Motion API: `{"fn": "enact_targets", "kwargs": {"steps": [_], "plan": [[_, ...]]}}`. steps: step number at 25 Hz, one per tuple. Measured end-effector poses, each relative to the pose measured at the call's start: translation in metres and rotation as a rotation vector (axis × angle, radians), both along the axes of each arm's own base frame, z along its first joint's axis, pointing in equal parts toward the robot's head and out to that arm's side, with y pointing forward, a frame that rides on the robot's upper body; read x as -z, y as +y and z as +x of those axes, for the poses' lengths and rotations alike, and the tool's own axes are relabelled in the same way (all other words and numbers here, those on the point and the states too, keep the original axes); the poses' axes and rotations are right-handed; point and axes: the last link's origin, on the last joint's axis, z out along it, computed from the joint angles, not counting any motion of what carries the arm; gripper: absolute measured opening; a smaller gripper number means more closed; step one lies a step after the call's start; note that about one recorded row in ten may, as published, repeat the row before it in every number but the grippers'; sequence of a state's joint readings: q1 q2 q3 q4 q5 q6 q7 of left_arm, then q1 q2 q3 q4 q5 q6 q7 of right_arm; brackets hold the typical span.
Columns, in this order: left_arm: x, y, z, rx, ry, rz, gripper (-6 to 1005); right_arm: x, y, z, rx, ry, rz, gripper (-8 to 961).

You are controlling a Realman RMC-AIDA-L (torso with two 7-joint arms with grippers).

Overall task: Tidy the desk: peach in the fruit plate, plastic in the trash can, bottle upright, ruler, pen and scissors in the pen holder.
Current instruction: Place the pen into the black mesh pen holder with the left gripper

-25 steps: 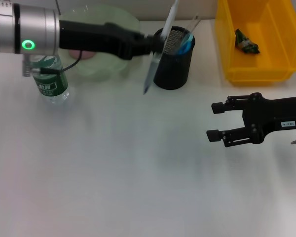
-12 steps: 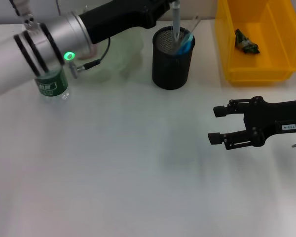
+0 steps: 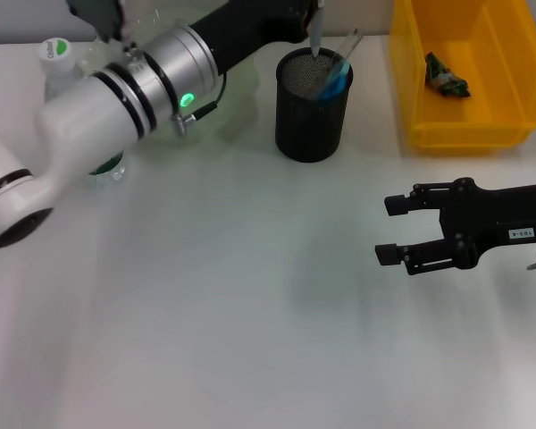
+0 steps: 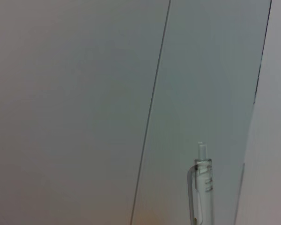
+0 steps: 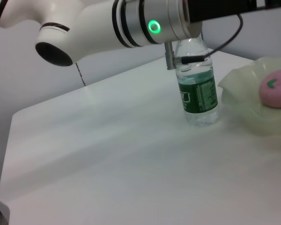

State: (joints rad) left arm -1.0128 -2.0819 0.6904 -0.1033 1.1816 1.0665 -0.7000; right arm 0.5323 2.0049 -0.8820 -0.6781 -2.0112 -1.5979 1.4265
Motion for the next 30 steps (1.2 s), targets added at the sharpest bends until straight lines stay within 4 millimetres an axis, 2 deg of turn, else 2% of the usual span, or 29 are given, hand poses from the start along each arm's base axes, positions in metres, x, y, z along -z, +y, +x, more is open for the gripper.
{"fn": "enact_targets", "kwargs": {"steps": [13,21,24,27,30], "plan": [[0.007,-0.001,-0.008,-0.036,0.053,0.029,138,0.000,0.001,-0.002,-0.007,0.003,-0.005,811],[0.007,-0.001,-0.012,-0.063,0.047,0.024,346,0.000,0.003,-0.003,-0.007,0.003,0.003,811],[0.004,-0.006,-0.013,-0.037,0.011,-0.015,469,-0.001,0.003,-0.003,-0.005,0.005,0.007,811],[-0.010,-0.017,-0.026,0.010,-0.036,-0.058,598,-0.002,0.002,-0.003,-0.002,0.017,0.014,811],[-0.027,-0.035,-0.050,0.034,-0.069,-0.092,740,-0.006,0.001,-0.003,0.004,0.035,0.021,811]]}}
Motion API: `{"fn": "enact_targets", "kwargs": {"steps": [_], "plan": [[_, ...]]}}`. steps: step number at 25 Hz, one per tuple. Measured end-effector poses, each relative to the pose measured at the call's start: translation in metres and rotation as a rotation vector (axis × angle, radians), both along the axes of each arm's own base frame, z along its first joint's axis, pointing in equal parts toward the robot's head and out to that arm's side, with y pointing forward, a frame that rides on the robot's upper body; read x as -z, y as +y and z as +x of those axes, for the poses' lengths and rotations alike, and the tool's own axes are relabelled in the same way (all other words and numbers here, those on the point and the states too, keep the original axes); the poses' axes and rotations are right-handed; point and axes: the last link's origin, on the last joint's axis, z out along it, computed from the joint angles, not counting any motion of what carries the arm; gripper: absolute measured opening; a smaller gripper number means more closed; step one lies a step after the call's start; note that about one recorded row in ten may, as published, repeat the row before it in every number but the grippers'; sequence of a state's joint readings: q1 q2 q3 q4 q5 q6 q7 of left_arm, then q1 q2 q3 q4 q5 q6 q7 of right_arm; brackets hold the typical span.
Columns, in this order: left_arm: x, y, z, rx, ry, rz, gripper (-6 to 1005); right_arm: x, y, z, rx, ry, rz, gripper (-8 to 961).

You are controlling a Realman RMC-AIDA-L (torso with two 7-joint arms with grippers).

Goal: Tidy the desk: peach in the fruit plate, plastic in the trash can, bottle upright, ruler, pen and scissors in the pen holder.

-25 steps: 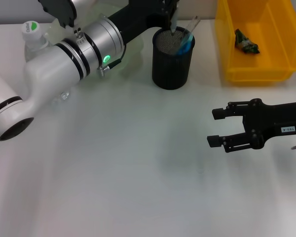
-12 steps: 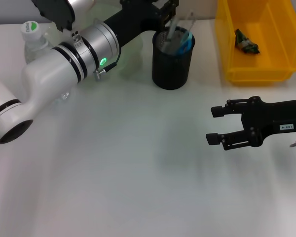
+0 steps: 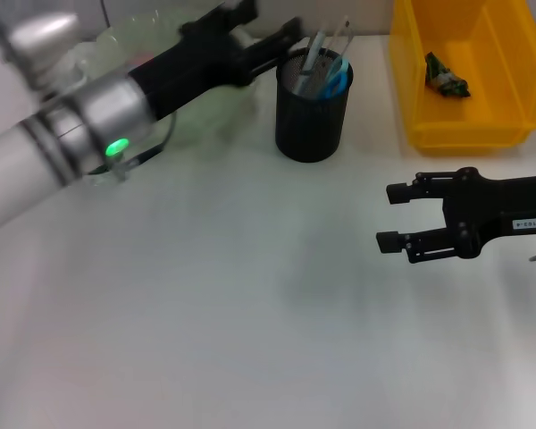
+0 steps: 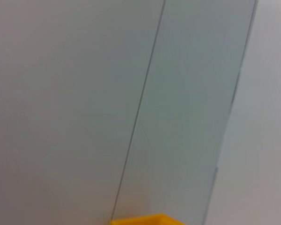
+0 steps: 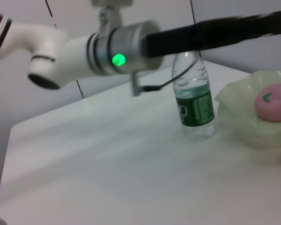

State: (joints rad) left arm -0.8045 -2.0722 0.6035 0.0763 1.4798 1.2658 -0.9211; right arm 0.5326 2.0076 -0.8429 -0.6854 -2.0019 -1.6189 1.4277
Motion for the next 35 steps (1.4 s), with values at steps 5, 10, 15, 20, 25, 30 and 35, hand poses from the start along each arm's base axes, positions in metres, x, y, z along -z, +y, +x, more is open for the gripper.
{"fn": "enact_targets", "kwargs": {"steps": [5,10,15,20,25,30,35], "plan": [[-0.029,-0.042,-0.047,0.041,0.043,-0.086,794,-0.008,-0.005,-0.002,-0.013,0.060,0.000,811],[-0.043,-0.078,-0.077,0.074,0.118,-0.206,795,-0.006,-0.008,-0.005,-0.023,0.139,0.011,811],[-0.045,-0.094,-0.088,0.083,0.163,-0.338,793,0.003,-0.011,-0.008,-0.025,0.237,0.043,811],[-0.041,-0.101,-0.088,0.105,0.167,-0.388,795,0.020,-0.012,-0.014,-0.037,0.225,0.010,811],[-0.041,-0.105,-0.086,0.119,0.157,-0.406,795,0.028,-0.014,-0.016,-0.057,0.208,0.001,811],[-0.042,-0.105,-0.086,0.122,0.160,-0.407,795,0.034,-0.015,-0.016,-0.063,0.184,-0.018,811],[-0.046,-0.105,-0.087,0.125,0.163,-0.411,795,0.037,-0.016,-0.017,-0.064,0.181,-0.024,811]]}}
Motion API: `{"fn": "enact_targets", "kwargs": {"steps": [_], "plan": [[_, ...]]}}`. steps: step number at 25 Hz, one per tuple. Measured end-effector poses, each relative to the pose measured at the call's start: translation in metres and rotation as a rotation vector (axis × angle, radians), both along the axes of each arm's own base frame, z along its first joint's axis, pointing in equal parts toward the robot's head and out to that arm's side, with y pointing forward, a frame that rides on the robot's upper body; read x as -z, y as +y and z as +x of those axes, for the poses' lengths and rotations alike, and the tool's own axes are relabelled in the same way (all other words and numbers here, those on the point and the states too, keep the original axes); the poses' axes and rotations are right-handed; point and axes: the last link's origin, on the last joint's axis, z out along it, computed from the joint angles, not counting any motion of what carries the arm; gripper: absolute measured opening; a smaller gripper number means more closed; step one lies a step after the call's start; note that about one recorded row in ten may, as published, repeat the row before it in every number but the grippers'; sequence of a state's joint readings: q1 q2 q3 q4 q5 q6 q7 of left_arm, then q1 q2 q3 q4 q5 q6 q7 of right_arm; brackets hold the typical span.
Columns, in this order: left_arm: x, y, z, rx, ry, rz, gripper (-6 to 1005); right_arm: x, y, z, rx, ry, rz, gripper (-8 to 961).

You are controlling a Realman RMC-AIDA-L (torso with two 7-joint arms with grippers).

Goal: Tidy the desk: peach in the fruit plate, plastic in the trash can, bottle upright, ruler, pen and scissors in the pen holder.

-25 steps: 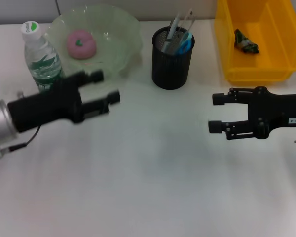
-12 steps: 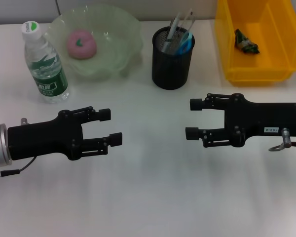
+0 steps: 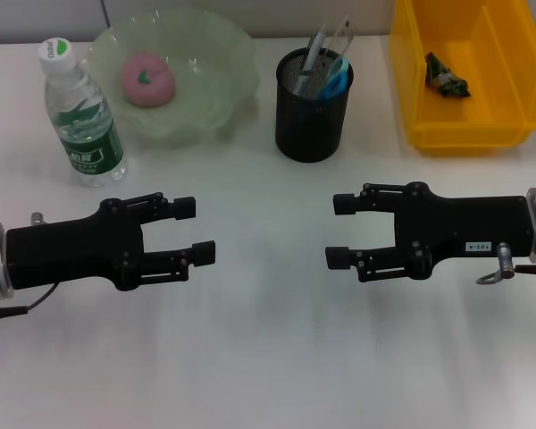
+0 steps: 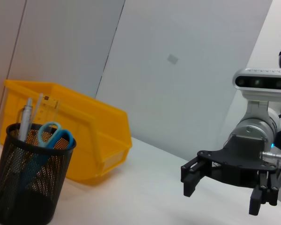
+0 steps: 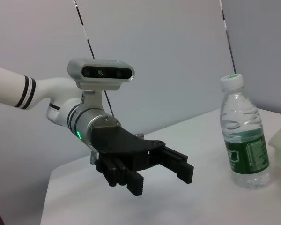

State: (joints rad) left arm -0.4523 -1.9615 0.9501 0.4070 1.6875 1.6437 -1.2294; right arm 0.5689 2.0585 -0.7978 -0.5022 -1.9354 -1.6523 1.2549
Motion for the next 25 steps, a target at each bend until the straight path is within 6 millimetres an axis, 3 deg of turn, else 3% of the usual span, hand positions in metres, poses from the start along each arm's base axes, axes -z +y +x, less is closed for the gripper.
{"fn": "enact_targets", "kwargs": {"steps": [25], "plan": [[0.0024,-0.0009,-0.0003,0.015,0.023,-0.017,795,0.0011,-0.0010,-0.0017,-0.005,0.007,-0.007,811]]}}
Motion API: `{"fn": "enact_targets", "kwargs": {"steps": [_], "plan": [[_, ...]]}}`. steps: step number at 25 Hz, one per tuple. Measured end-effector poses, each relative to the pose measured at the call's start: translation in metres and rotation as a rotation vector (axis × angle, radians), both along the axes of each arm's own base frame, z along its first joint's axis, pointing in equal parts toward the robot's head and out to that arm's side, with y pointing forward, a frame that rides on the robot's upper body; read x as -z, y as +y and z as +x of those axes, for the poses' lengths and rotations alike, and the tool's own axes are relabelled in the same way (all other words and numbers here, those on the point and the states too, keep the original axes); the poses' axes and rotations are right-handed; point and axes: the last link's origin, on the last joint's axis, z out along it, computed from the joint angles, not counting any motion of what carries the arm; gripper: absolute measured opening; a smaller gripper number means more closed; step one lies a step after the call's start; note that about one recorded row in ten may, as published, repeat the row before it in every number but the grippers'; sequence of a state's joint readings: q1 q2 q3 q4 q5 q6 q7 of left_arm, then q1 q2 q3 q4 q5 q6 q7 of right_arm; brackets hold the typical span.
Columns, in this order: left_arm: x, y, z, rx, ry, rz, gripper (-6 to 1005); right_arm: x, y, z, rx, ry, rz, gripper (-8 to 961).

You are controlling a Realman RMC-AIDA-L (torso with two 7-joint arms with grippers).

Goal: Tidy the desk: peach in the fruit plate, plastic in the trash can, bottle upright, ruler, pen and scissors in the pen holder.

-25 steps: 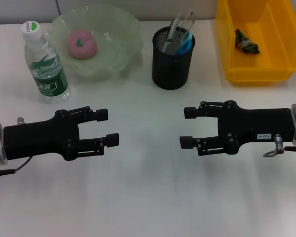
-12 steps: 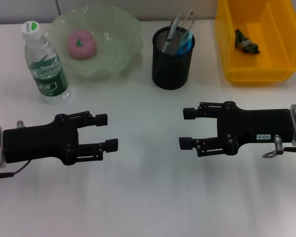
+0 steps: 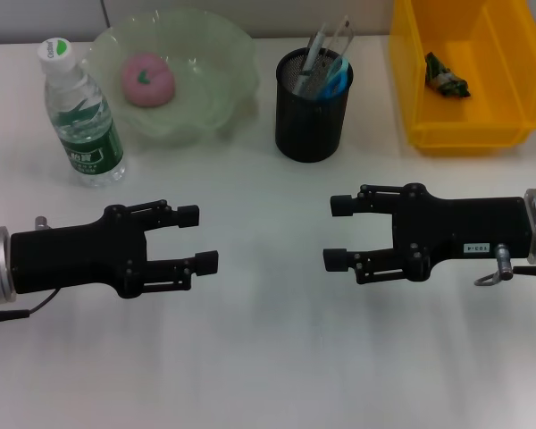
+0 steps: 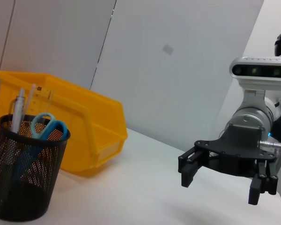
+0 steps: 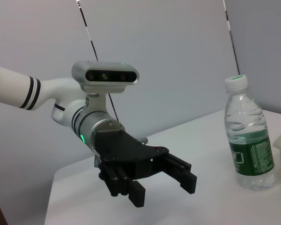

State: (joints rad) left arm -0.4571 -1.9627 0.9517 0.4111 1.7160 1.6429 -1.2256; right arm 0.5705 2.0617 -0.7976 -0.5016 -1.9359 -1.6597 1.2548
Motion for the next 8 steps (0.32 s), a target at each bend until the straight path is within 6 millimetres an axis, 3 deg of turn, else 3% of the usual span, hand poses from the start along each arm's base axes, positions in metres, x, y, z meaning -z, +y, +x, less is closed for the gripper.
{"fn": "enact_targets", "kwargs": {"steps": [8], "plan": [[0.0018,0.0004,0.0006,0.000,0.002,0.000,795,-0.0001,0.0009,-0.0012,0.000,0.001,-0.001,811]]}}
